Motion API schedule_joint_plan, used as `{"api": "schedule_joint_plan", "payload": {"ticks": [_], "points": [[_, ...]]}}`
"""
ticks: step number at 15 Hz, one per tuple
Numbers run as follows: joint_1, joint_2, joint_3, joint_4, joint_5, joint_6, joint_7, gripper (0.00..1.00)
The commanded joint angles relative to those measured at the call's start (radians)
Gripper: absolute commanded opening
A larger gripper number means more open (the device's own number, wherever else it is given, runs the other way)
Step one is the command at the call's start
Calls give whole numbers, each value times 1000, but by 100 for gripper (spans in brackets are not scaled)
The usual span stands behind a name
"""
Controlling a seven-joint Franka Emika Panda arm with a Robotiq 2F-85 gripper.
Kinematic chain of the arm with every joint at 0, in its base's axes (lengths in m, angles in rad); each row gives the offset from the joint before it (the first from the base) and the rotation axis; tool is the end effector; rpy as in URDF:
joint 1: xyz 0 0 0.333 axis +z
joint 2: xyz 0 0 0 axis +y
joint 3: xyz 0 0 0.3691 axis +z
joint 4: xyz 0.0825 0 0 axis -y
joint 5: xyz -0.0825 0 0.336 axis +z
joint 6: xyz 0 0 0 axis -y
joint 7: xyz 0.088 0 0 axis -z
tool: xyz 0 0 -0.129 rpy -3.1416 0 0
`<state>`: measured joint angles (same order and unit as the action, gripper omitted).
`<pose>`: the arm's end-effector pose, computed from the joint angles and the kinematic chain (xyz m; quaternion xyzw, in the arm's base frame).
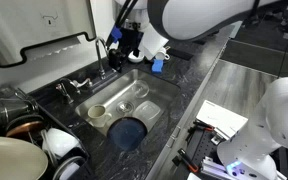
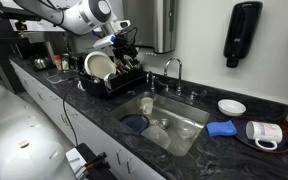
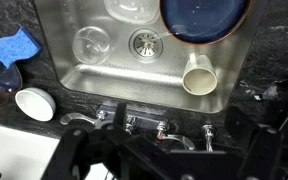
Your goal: Turn the faucet to the left
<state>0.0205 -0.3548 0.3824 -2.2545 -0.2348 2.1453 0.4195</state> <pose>0.3807 0.1700 0.5652 0.9791 0.0406 0.1636 0.1139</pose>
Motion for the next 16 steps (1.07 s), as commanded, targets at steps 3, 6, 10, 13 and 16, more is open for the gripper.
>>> {"api": "schedule_joint_plan", "payload": {"ticks": [3,6,10,13,16], "points": [[33,5,-29,2,-14,-4,11,100],[33,5,-29,2,-14,-4,11,100],[15,30,-17,19,-33,-9,72,100],[-23,89,-4,57,-82,-40,260,100],[-33,174,-27,106,-144,-74,431,100]]}}
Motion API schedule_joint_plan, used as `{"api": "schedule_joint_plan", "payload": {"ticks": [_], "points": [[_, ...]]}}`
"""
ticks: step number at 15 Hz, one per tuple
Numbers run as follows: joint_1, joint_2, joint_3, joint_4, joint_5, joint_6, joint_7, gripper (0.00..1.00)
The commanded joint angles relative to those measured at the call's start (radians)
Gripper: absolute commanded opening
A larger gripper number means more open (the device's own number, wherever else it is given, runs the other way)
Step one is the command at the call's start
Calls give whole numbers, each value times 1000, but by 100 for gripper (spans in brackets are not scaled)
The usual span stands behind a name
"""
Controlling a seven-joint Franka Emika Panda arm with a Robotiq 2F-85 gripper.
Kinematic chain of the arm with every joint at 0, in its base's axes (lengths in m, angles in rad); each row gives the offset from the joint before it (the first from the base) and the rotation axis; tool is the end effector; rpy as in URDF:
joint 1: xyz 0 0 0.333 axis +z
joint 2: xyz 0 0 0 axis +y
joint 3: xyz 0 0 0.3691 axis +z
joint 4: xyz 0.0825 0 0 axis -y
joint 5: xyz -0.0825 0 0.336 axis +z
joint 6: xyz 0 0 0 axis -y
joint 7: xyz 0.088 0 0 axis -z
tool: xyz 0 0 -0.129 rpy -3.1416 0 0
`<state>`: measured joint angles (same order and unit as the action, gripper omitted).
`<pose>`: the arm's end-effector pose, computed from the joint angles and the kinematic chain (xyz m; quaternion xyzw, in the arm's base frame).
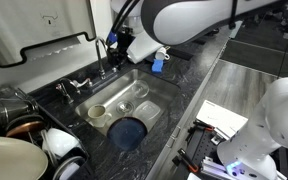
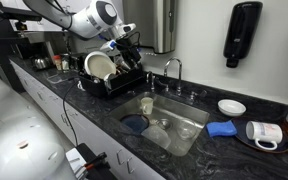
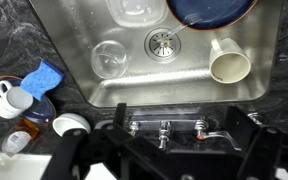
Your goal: Turn the faucet to the left
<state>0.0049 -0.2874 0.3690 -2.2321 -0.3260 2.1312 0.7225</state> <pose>0.4045 0.1546 0.5500 0.9728 -0.0984 0.1678 0.1259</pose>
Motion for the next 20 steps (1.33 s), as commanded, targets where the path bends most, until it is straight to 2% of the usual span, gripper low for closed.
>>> {"api": "schedule_joint_plan", "payload": {"ticks": [1,8,13,17,20], "points": [[-16,137,-29,105,-61,-82,171,100],[7,405,-213,394,9,-262,301,100],[29,560,-307,601,114,-379,435,100],[32,635,-358,708,221,-399,579,100],[16,645,-397,729,283,-365,680,100]]}}
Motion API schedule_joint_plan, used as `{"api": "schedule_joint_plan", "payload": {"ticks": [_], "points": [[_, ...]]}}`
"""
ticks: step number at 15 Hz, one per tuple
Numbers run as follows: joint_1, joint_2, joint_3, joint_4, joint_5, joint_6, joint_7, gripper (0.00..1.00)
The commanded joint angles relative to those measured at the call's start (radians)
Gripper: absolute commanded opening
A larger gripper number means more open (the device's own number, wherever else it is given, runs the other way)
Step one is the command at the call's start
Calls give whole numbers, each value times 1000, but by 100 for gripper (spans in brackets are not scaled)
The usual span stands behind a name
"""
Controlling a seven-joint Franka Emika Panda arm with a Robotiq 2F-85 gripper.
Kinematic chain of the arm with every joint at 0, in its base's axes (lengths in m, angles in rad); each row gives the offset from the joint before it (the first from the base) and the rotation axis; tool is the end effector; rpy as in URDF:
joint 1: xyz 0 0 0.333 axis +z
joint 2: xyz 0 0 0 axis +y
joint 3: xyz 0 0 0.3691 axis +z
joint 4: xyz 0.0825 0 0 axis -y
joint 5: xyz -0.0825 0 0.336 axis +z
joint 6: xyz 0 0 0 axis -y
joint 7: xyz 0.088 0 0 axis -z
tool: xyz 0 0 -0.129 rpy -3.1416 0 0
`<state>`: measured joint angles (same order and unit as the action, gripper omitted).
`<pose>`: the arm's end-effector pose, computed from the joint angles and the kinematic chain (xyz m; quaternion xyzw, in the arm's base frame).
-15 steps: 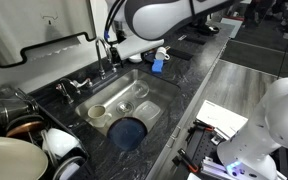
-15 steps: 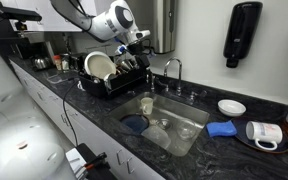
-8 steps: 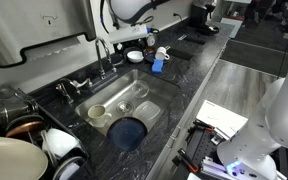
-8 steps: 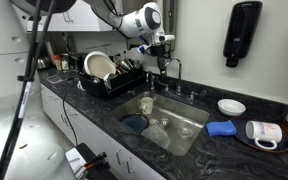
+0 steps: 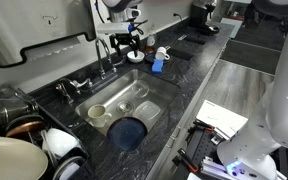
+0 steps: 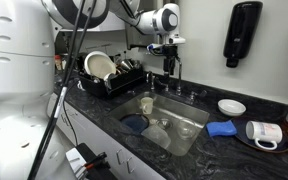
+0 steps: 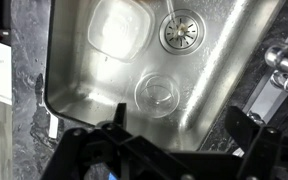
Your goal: Turn the faucet to the left
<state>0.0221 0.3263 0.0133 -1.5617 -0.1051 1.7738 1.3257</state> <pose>0.6144 0.0092 0.4921 0.8047 -0.5890 -0.0137 0.0736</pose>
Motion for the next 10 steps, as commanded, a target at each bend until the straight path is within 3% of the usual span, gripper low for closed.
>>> {"api": "schedule_joint_plan", "payload": {"ticks": [1,4,10], "points": [[-8,25,-56,52,78,8,110,100],[-28,-3,-97,16,121,60,204,100],[-7,10,-94,36,85,25,161,100]]}}
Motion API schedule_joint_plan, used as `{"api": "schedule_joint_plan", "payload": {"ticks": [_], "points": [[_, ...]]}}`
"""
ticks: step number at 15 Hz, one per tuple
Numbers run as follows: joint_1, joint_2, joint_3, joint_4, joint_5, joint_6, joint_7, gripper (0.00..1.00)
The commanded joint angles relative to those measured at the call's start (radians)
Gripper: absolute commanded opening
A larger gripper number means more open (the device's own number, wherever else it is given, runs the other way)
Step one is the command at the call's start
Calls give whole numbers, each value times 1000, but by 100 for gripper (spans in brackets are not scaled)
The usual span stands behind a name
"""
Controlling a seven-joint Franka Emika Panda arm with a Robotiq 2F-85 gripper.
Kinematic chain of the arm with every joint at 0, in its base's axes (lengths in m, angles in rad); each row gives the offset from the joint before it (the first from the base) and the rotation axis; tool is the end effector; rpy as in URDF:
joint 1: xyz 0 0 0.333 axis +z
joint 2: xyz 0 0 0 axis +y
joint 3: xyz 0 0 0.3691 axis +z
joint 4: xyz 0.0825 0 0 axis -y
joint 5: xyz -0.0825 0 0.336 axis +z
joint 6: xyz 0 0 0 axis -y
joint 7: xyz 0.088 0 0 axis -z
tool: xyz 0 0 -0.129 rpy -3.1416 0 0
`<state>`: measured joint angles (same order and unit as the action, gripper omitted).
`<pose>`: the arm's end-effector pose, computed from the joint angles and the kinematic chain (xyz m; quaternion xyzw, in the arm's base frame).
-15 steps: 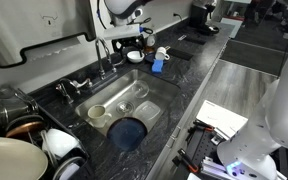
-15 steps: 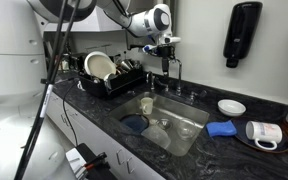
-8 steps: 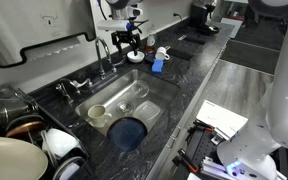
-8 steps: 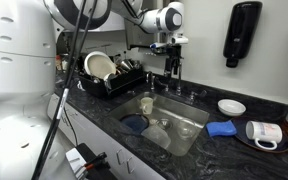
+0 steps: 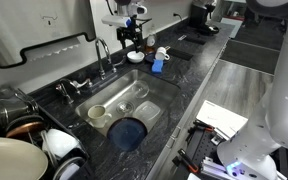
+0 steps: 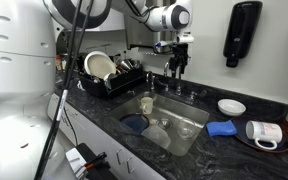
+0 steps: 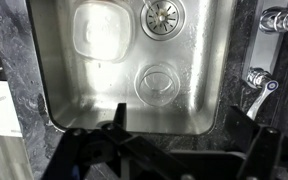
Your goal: Turn the faucet to the left
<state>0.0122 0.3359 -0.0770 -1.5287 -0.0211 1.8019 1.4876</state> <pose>0.6236 -0.0357 0.5023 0.7162 -0.6968 -0.0084 0.0375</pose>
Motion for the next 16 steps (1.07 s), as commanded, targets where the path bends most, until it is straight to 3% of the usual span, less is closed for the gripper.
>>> {"api": "schedule_joint_plan", "payload": {"ticks": [1,3,7,11,16], "points": [[4,1,-3,3,1,-3,-1,100],[4,-7,-4,-14,12,36,23,100],[2,-3,-15,-91,67,239,225,100],[6,19,-34,-158,50,454,395,100],[-6,66,-55,-178,39,607,417,100]]}}
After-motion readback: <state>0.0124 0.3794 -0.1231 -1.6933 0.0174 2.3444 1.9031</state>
